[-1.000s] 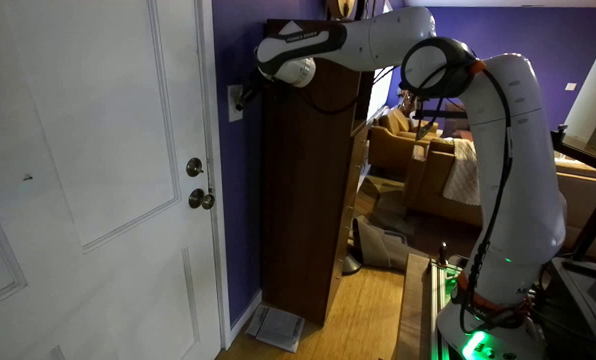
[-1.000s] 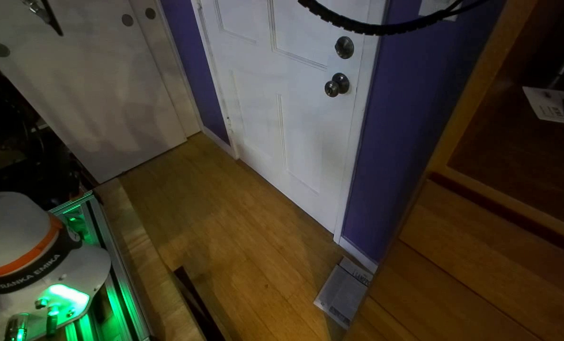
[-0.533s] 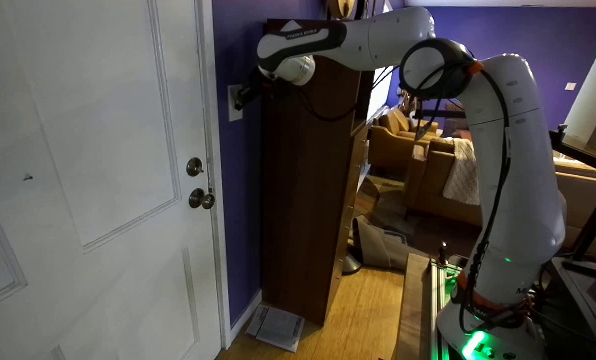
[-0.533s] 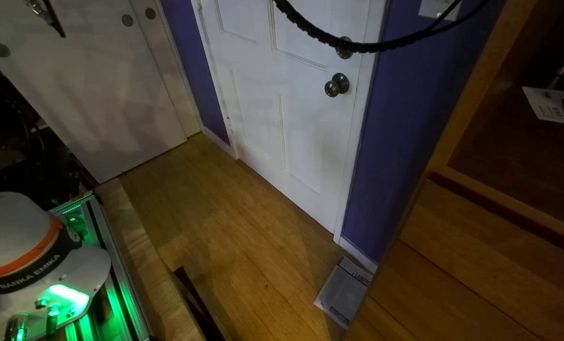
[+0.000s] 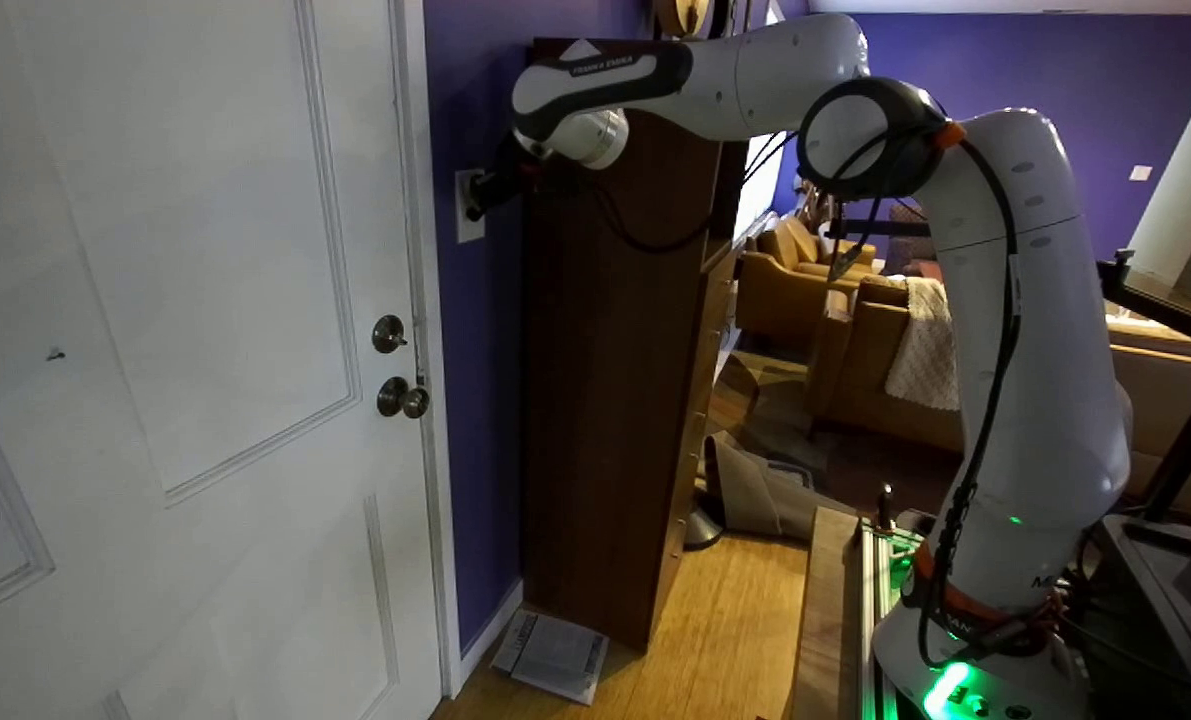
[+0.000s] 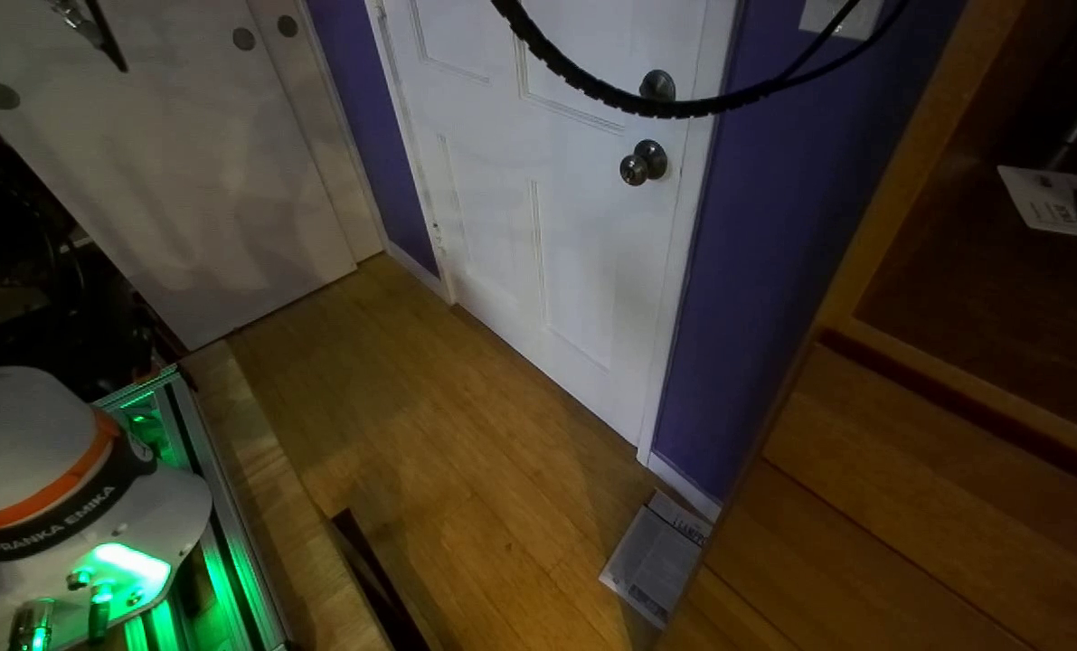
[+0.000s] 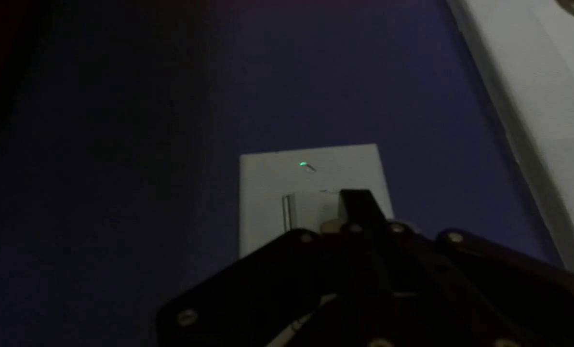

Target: Turn off the light

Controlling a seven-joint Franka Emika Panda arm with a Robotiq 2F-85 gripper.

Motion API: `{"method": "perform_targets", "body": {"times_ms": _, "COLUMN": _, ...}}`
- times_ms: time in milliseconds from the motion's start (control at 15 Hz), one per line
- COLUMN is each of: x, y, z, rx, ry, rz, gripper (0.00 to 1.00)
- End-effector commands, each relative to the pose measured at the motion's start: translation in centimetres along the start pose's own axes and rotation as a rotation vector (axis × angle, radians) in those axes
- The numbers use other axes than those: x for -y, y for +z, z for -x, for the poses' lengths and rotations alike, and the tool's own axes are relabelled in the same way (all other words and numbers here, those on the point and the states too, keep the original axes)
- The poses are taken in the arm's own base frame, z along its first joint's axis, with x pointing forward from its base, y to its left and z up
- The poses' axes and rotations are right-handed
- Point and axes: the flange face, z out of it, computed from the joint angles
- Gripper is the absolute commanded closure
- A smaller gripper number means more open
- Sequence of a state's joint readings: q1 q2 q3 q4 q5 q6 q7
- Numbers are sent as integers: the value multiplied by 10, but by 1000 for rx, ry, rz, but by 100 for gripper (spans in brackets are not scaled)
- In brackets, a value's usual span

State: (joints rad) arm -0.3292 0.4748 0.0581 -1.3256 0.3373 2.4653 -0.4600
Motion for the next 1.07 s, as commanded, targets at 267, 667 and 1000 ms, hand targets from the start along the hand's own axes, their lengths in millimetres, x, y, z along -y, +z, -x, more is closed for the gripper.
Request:
{"method": "perform_targets", "body": {"times_ms": 267, "x": 36, "y": -26, "z": 15, "rx": 230, "ry": -23, "rz": -125, "gripper": 72}}
{"method": "perform_targets", "body": {"times_ms": 667, "x": 65, "y": -67, "z": 45, "rx": 338, "ry": -58, "rz": -100, "gripper": 29}}
{"method": "perform_targets", "body": {"times_ms": 1000, "x": 112, "y": -97, "z": 74, "rx": 385, "ry": -112, "rz": -53, "gripper": 0}}
